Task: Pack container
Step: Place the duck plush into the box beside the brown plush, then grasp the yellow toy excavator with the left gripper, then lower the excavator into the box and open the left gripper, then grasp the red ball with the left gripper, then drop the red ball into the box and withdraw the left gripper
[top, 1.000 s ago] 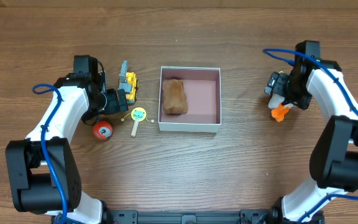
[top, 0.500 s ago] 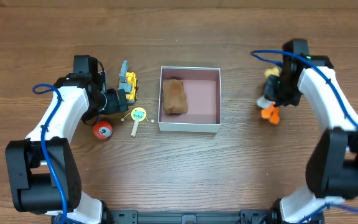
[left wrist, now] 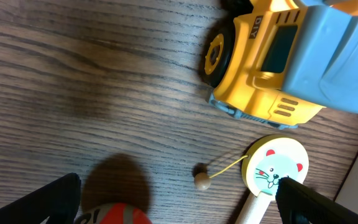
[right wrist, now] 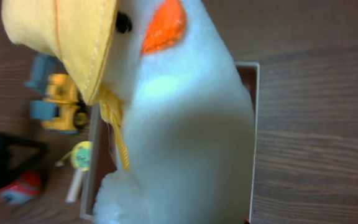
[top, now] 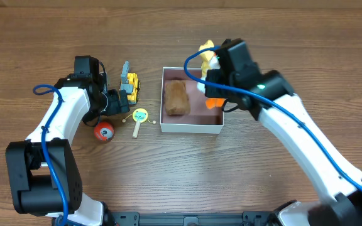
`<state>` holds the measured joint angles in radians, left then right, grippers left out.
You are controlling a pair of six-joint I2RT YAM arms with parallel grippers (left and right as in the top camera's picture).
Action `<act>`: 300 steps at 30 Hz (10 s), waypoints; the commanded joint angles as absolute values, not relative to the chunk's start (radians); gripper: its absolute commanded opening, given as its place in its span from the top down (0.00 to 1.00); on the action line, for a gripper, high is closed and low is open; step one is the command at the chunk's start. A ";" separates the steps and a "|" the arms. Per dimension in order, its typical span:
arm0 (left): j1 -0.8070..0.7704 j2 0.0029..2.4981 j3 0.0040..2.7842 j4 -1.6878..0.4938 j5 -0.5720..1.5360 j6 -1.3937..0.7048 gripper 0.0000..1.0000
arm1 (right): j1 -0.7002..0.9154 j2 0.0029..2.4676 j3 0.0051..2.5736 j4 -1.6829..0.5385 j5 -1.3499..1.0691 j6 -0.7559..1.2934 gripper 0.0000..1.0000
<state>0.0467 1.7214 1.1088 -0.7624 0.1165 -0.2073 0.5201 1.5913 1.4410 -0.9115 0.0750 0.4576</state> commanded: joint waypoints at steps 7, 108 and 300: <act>0.052 1.730 1.129 -0.759 0.127 -0.195 0.00 | 0.528 1.869 1.402 -0.840 0.141 0.528 0.96; -0.327 2.133 2.252 -1.537 0.152 -0.208 0.76 | 0.146 1.501 1.492 -1.271 0.111 0.392 0.00; -0.608 2.035 1.798 -1.099 0.146 -0.138 0.96 | 0.146 1.501 1.492 -1.277 0.076 0.389 0.00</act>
<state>-0.5709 1.9930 1.8339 -1.0927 0.1566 -0.1436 0.1493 1.5032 1.4899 -1.2831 0.0677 0.3916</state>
